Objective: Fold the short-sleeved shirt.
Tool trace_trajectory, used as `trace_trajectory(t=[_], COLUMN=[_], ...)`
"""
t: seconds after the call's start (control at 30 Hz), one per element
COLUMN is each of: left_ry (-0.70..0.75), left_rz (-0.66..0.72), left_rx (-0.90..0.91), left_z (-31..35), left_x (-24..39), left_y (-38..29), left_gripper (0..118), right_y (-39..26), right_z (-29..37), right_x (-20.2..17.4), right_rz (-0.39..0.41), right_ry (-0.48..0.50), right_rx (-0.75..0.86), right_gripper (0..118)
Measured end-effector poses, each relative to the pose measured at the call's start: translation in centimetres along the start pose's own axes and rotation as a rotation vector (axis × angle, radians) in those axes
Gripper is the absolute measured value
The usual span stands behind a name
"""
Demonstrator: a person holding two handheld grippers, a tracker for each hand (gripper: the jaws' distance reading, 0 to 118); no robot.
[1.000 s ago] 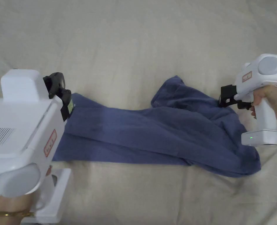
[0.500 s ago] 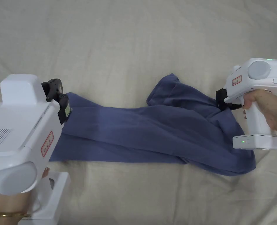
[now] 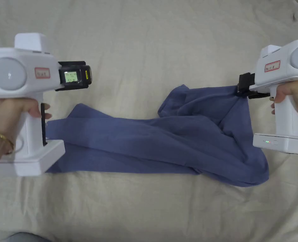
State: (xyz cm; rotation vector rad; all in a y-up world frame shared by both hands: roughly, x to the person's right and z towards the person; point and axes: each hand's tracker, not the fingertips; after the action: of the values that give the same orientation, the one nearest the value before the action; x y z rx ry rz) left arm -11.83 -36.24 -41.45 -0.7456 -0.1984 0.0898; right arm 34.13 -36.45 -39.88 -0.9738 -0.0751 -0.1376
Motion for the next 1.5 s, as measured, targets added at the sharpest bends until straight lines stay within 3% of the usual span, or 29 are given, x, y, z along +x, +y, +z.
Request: trace_trajectory(t=[0.13, 0.27, 0.37, 0.57, 0.73, 0.83, 0.9, 0.97, 1.03, 1.07, 1.3, 1.5], left_ry=[-0.014, 0.068, 0.082, 0.125, 0.124, 0.122, 0.093, 0.080, 0.087, 0.085, 0.023, -0.008], left_rz=[-0.051, -0.125, -0.191, -0.141, -0.114, -0.119, -0.139, -0.153, -0.168, -0.167, 0.034, 0.080], left_rx=[-0.177, -0.341, -0.410, -0.423, -0.420, -0.422, -0.422, -0.417, -0.407, -0.399, -0.236, -0.139], left_z=[-3.7, -7.8, -10.0, -12.4, -13.5, -13.7, -13.4, -13.0, -12.5, -12.1, -7.4, -2.2], left_x=[-0.7, -0.8, -0.9, -1.5, -0.9, -0.3, -0.2, 0.0, 0.3, 0.3, -1.6, -2.3], left_y=[1.5, 1.0, 0.0, -1.3, -2.4, -2.8, -2.6, -2.5, -2.5, -2.5, -1.5, 0.0], left_gripper=[117, 116, 113, 100, 67, 55, 30, 25, 3, 0, 0, 0], right_y=[-0.4, -0.7, -0.9, -1.1, -1.5, -1.6, -1.6, -1.6, -1.5, -1.5, -1.1, -0.8], right_z=[0.7, 0.7, 0.7, 0.3, -0.2, -0.4, -0.4, -0.5, -0.4, -0.2, 2.4, 7.0], right_x=[-0.1, -0.2, -0.1, -0.1, 0.0, 0.0, -0.1, 0.0, -0.1, -0.1, 0.1, 0.9], right_rz=[-0.018, -0.016, -0.023, -0.012, -0.024, -0.027, -0.026, -0.026, -0.028, -0.029, -0.062, -0.098], right_ry=[0.003, 0.009, 0.015, 0.003, -0.004, -0.004, -0.006, -0.008, -0.011, -0.013, -0.019, -0.037], right_rx=[0.019, 0.017, 0.013, 0.007, -0.002, -0.007, -0.008, -0.007, -0.003, -0.001, 0.054, 0.133], right_gripper=[1, 1, 1, 1, 1, 1, 1, 1, 1, 1, 1, 1])
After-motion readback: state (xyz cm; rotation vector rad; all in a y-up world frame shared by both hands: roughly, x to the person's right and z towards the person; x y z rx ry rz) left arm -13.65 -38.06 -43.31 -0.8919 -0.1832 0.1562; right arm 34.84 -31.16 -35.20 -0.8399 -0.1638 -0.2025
